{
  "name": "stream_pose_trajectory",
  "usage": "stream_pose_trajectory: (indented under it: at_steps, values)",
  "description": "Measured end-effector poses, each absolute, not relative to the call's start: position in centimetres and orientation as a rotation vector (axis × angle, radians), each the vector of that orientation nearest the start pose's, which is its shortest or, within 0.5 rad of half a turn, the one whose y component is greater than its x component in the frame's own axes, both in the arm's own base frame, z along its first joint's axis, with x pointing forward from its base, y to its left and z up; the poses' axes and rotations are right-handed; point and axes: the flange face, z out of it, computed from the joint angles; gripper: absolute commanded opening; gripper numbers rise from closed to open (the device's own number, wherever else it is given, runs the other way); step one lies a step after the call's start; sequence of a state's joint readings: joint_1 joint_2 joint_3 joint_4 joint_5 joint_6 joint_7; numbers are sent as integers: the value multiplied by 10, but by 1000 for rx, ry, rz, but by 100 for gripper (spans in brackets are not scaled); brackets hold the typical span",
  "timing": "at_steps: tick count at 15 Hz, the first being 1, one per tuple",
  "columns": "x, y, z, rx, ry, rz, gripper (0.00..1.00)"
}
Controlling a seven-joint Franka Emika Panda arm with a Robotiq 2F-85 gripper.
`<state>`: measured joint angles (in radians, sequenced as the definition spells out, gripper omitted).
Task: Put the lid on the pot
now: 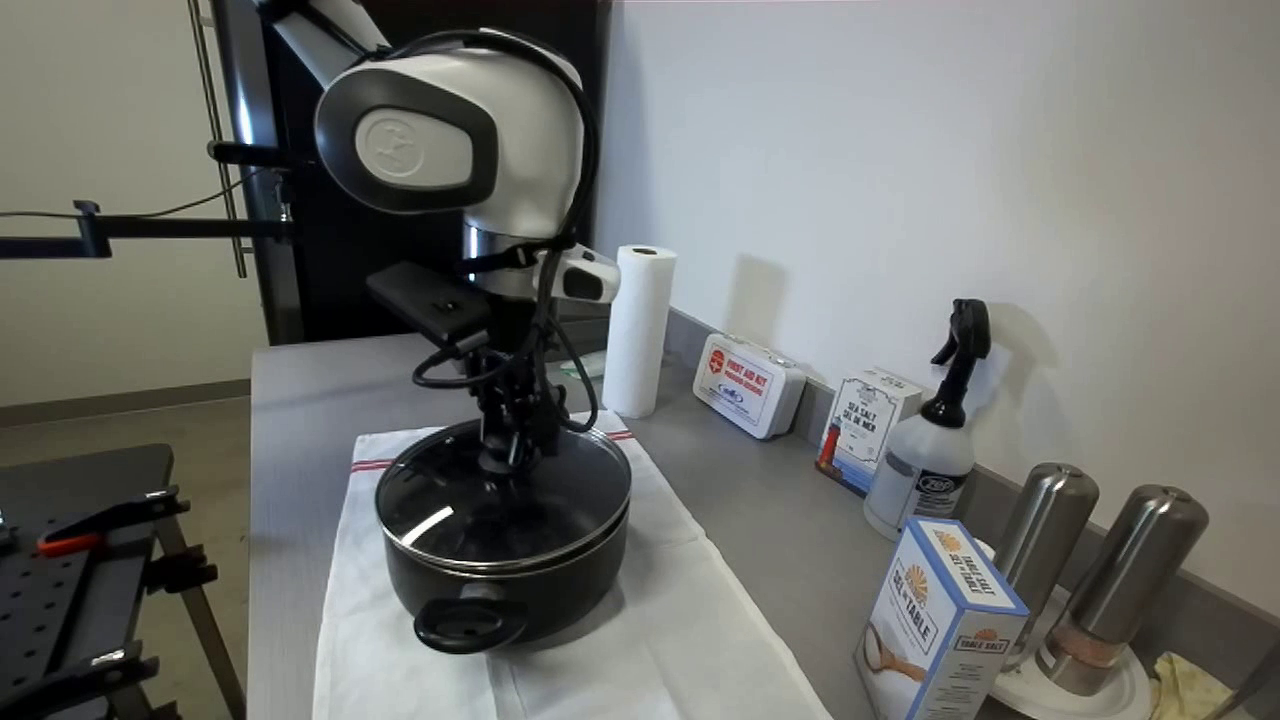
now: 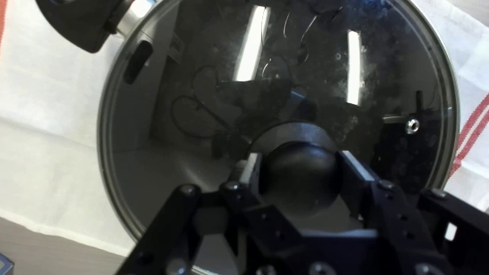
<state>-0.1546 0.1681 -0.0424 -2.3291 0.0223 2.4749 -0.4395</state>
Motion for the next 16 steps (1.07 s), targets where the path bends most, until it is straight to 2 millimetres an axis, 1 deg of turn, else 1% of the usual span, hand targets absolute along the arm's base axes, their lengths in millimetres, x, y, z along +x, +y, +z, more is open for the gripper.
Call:
stream_pose_trajectory:
  at_steps: [1,2,3,4,5,6,7,13,16]
  values:
    - [508,-102,264,-3107,-352,39,26]
    - [509,-102,263,-3105,-351,48,76]
    - [510,-102,262,-3103,-351,56,77]
    - [511,-103,261,-3102,-350,63,81]
    - [512,-103,261,-3102,-349,65,90]
    - [513,-104,262,-3102,-348,64,96]
    - [514,-104,263,-3103,-347,62,100]
    - [516,-104,267,-3105,-346,50,100]
    - [517,-104,274,-3109,-348,30,100]
